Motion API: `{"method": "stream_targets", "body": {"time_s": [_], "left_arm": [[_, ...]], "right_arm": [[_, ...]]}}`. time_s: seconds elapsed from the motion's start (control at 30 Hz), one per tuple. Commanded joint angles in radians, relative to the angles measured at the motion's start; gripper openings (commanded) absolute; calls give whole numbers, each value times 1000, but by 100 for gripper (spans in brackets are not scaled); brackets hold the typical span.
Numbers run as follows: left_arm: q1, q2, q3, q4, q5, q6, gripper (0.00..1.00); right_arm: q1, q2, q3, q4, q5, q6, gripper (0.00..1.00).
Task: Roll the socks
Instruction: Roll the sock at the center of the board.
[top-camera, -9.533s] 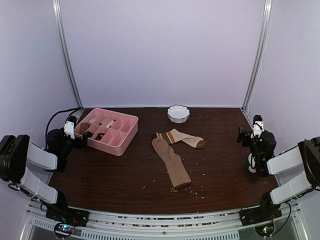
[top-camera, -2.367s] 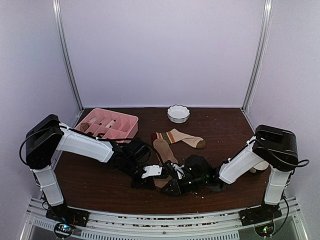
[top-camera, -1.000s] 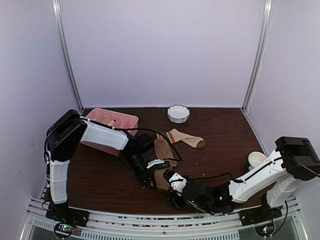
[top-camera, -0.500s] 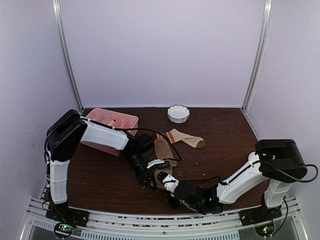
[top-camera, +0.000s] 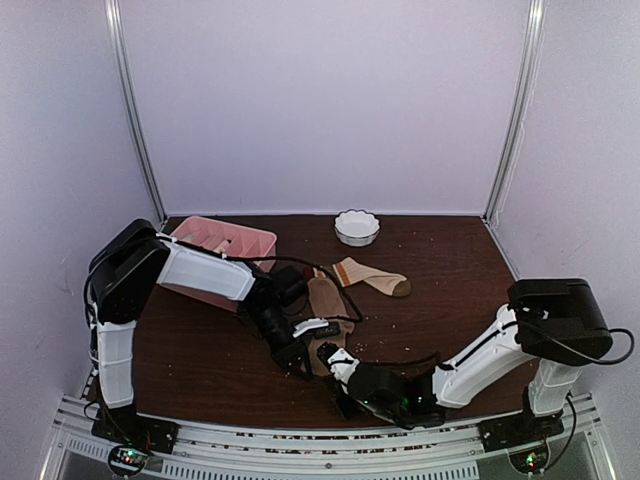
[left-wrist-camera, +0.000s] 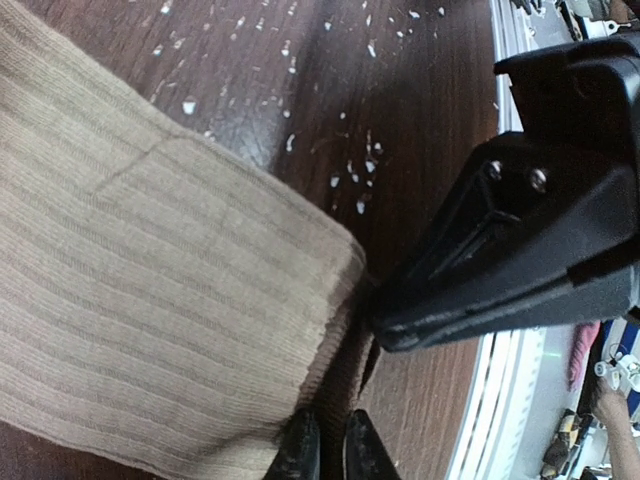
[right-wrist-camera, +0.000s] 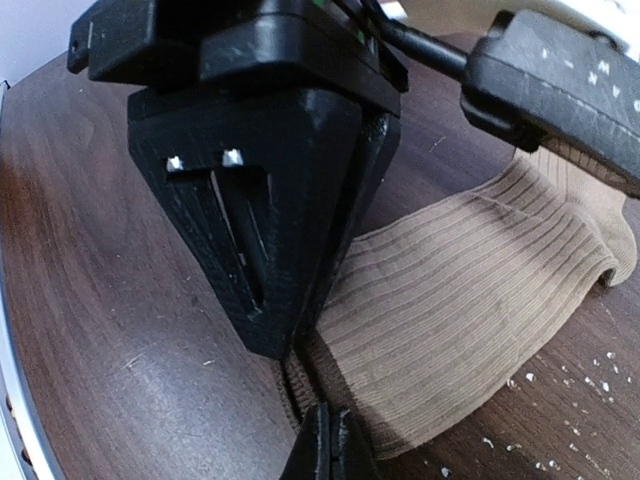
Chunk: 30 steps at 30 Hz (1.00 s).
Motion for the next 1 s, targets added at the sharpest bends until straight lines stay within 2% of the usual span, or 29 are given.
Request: {"method": "stream_targets", "body": {"time_s": [0.0, 0.07, 0.1, 0.17, 0.4, 0.63, 0.73, 0.8, 0.97], "left_arm": [[2, -16, -26, 34, -81, 32, 12], [1, -1, -23, 28, -94, 33, 11], [2, 8, -21, 23, -99, 35, 10], [2, 20, -13, 14, -111, 30, 6], [4, 57, 8, -24, -51, 6, 0], [11, 79, 23, -45, -30, -14, 0], [15, 96, 33, -58, -36, -21, 0], [17, 106, 41, -65, -39, -20, 0], [22, 109, 42, -70, -23, -18, 0]], "right_arm": [[-17, 23, -28, -21, 15, 80, 2], [-21, 15, -41, 12, 6, 85, 39], [-23, 11, -47, 29, -2, 84, 47], [-25, -5, -65, 82, -15, 77, 52], [-30, -96, -165, 259, -9, 24, 53], [-29, -126, -165, 201, -105, -129, 57], [-25, -120, -164, 191, -177, -279, 57], [-27, -110, -168, 198, -162, -323, 58], [-60, -76, -124, 176, -182, -358, 50]]}}
